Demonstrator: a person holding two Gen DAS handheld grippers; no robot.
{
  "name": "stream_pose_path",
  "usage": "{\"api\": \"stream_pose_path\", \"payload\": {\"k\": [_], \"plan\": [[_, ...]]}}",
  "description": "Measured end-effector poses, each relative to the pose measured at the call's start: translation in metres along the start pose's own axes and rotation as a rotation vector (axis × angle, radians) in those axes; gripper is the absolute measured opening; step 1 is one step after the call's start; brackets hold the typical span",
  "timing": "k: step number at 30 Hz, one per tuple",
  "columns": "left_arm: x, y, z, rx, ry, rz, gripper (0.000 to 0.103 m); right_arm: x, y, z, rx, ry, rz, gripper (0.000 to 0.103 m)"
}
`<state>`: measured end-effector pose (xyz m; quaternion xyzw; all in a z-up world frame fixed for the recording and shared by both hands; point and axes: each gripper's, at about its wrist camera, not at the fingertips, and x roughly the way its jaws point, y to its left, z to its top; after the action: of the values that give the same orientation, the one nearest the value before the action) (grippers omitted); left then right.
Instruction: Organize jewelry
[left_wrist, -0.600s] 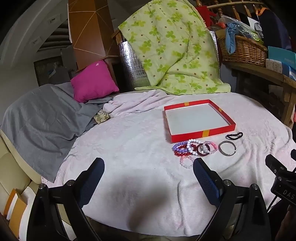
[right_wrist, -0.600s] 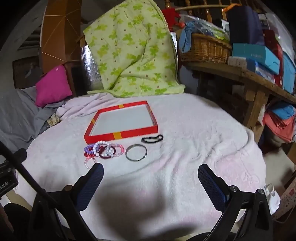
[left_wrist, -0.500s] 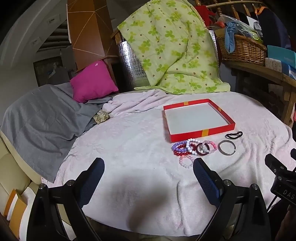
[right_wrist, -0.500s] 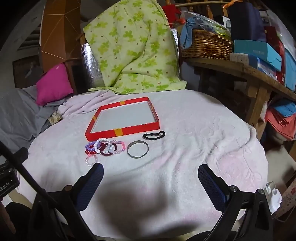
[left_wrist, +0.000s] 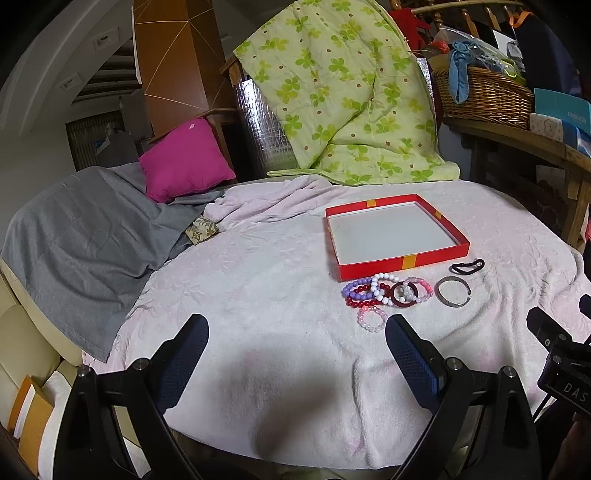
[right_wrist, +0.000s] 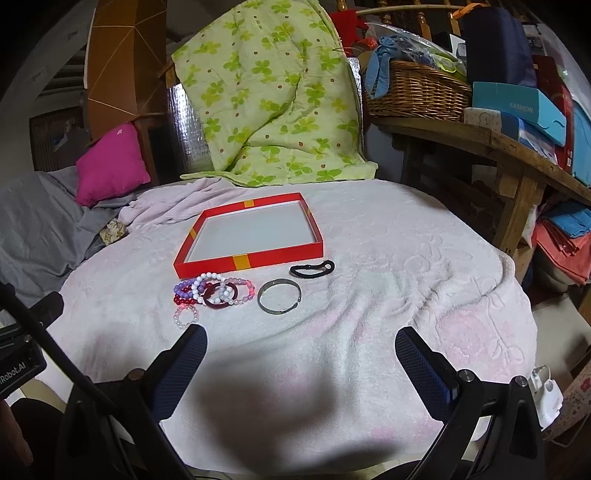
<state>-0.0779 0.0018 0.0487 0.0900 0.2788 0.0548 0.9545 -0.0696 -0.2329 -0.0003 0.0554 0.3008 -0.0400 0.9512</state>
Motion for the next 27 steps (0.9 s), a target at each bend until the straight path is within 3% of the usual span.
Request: {"api": "stream_pose_path", "payload": {"k": [9, 27], "plan": [[0.0017, -0.0027, -0.0018, 0.001, 0.005, -0.001, 0.096, 0.0015, -0.0016, -0.0020, 0.011, -0.045, 0.026, 0.103], [0.0101, -0.0025, -0.0042, 0.002, 0.020, -0.013, 0.096, 0.0019, 0.0015, -0.0020, -0.012, -0.047, 0.010, 0.103]]}}
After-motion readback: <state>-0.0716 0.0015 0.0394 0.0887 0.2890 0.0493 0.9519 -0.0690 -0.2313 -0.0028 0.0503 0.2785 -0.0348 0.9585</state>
